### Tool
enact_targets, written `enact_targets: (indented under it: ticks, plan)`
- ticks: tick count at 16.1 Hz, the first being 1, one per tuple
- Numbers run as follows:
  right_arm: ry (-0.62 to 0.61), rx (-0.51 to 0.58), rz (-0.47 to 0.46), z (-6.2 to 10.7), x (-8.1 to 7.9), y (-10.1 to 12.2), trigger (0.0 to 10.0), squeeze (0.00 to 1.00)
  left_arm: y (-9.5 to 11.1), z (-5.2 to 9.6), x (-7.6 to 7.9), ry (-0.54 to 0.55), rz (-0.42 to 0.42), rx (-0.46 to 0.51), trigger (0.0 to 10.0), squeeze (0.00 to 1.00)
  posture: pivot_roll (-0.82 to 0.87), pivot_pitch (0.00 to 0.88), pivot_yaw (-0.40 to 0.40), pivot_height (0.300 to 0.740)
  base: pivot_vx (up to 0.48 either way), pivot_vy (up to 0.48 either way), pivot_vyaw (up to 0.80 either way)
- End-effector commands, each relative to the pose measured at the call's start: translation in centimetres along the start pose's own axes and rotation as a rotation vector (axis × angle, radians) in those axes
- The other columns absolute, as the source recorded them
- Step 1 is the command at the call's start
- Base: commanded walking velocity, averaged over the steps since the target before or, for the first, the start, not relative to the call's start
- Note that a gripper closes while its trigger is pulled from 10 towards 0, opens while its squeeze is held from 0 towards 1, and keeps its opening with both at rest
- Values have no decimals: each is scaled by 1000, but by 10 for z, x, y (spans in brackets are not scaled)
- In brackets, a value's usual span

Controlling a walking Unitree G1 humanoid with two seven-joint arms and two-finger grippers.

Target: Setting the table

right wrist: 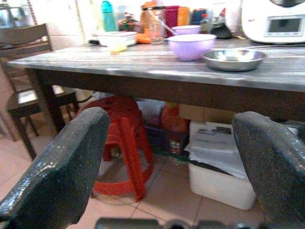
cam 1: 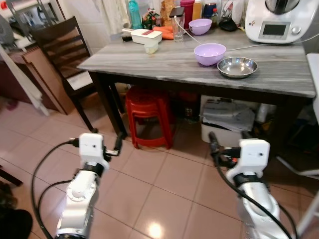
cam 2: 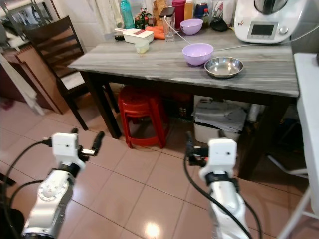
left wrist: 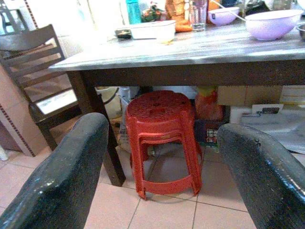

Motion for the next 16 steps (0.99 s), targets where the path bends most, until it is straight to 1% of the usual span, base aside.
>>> enact_targets:
  ticks: [1, 3, 8, 11, 16]
  plan:
    - [0, -6, 5, -1, 1, -2, 10000, 0, 2, -1, -3, 10, -18, 6, 10000, 0, -85, 33, 150, 740, 0, 0, 0]
    - [3, -24, 0, 0, 2, -7, 10000, 0, 2, -2, -3, 10, -20, 8, 10000, 0, -86, 27, 150, 740, 0, 0, 0]
    - [-1, -38, -2, 1, 2, -10, 10000, 0, 1, -2, -2, 5, -20, 7, 10000, 0, -89, 24, 151, 740, 0, 0, 0]
    - [9, -56, 1, 2, -1, -13, 10000, 0, -3, -2, -2, 3, -24, -3, 10000, 0, -90, 25, 151, 740, 0, 0, 0]
    - [21, -87, -2, 2, -4, -23, 10000, 0, -28, 5, -7, 3, -38, -73, 10000, 0, -92, 20, 148, 740, 0, 0, 0]
Point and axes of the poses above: a point about 5 cm out from each wrist's last joint towards the gripper, its own z axis pointing back from the gripper into the wrist, its own y axis along the axis of the wrist's last joint, x = y × z, the point moved 5 cm from there along -z, pointing out of the wrist towards the gripper, and after that the axes turned 11 degrees about z, right-handed, at the moved point
